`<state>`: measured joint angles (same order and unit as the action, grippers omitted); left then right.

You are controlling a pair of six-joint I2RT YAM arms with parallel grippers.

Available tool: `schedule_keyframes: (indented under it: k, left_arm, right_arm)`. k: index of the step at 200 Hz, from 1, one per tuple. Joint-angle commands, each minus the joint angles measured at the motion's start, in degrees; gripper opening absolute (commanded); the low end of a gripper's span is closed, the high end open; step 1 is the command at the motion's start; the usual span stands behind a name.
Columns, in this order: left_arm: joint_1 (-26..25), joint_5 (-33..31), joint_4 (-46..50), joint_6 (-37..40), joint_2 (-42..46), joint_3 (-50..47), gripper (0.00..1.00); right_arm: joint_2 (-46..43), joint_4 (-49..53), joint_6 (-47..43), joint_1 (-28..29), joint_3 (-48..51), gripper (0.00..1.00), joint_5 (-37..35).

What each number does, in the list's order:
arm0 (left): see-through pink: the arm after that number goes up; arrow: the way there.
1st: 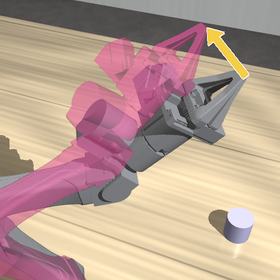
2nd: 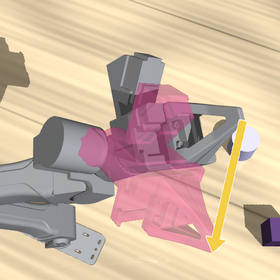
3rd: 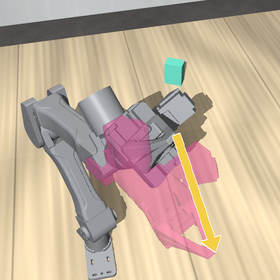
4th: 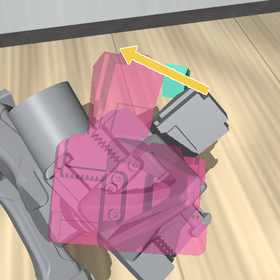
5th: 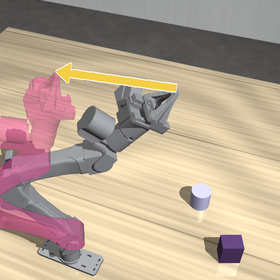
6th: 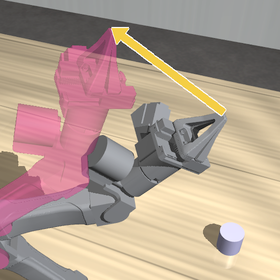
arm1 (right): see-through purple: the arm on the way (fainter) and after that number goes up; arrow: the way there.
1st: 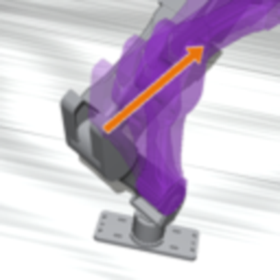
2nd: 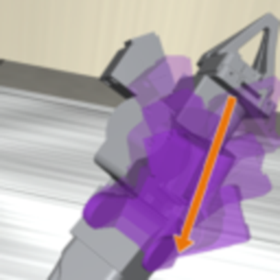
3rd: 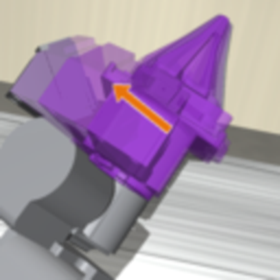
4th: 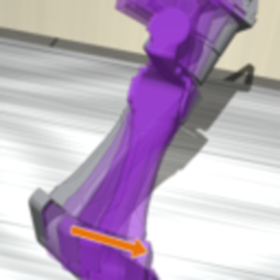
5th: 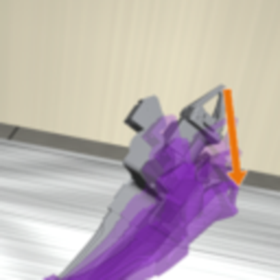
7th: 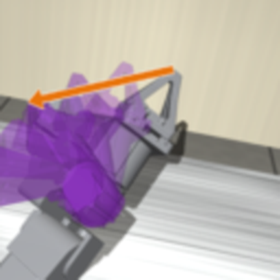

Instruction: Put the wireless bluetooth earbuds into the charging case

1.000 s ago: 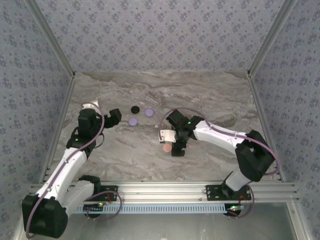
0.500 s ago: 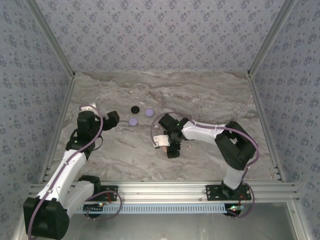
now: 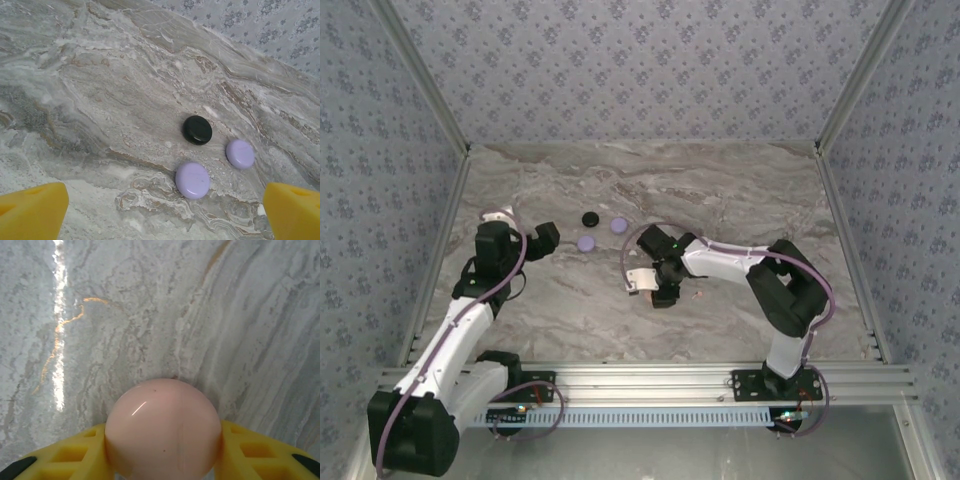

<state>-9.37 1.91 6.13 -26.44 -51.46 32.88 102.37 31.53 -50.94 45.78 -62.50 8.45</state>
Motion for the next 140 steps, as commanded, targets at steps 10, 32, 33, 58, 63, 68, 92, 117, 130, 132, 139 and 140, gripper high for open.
schedule_keyframes:
  k: [10, 32, 33, 58, 63, 68, 92, 117, 130, 132, 139, 140]
  left_arm:
    - [0.5, 7.5, -4.2, 0.0, -1.4, 1.2, 0.99]
    - [0.5, 13.6, -3.9, -0.5, -2.9, 3.7, 0.99]
    - [0.4, 13.9, -3.9, -0.5, -3.1, 3.9, 0.99]
    - [0.2, 27.0, -5.6, -2.0, -5.9, 8.3, 0.96]
    - [0.0, 29.8, -6.1, -2.4, -6.6, 9.2, 0.96]
    - [-0.4, 32.4, -6.5, -2.7, -7.2, 10.3, 0.95]
    - [-3.7, 43.4, -8.2, -3.4, -10.1, 15.4, 0.93]
    - [-9.8, 47.8, -9.1, -3.1, -12.0, 19.2, 0.92]
    - [-12.9, 48.8, -8.6, -2.5, -13.1, 21.1, 0.92]
    - [-13.2, 48.9, -8.6, -2.4, -13.4, 21.4, 0.92]
    - [-14.7, 49.1, -8.5, -2.3, -13.9, 22.0, 0.92]
    - [-15.0, 49.1, -8.6, -2.2, -14.1, 22.1, 0.92]
  right_arm:
    - [-7.3, -0.4, 2.3, -1.4, -0.7, 0.44, 0.5]
    - [-14.0, -1.7, 3.6, -2.4, -0.3, 0.44, -0.6]
    - [-14.4, -1.8, 3.7, -2.5, -0.2, 0.44, -0.7]
    - [-22.5, -3.7, 4.6, -4.1, -0.1, 0.45, -1.8]
    - [-23.9, -4.3, 4.8, -4.5, -0.1, 0.45, -1.9]
    - [-25.4, -4.9, 4.7, -4.8, -0.1, 0.45, -1.9]
    - [-30.7, -6.7, 4.3, -5.9, -0.6, 0.46, -1.8]
    - [-34.2, -8.1, 4.3, -6.7, -1.4, 0.46, -1.2]
    - [-35.5, -8.7, 4.3, -7.0, -1.7, 0.46, -0.8]
    - [-35.8, -8.8, 4.3, -7.1, -1.7, 0.46, -0.7]
    - [-36.4, -9.0, 4.3, -7.1, -1.9, 0.47, -0.5]
    - [-36.6, -9.1, 4.3, -7.1, -1.9, 0.47, -0.4]
